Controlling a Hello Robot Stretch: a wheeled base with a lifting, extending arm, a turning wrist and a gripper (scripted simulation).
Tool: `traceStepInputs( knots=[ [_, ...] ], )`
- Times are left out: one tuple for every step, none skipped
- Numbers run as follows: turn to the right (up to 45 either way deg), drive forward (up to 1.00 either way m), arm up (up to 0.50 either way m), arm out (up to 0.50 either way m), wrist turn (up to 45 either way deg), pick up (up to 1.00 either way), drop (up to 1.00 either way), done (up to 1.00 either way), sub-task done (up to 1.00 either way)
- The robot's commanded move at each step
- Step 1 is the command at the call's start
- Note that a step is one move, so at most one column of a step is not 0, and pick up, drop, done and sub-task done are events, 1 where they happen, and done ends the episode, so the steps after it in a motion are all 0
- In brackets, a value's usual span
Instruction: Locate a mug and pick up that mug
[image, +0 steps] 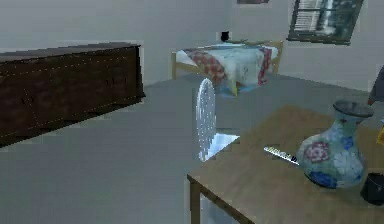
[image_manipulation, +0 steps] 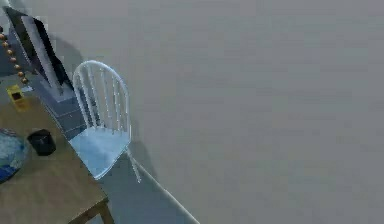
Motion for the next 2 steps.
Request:
traceStepInputs(
  knots=[
    [45.0, 0.0, 0.0, 0.0, 0.0, 0.0, 0.0, 0.0, 0.0],
    [27.0, 0.0, 0.0, 0.0, 0.0, 0.0, 0.0, 0.0, 0.0]
  ],
)
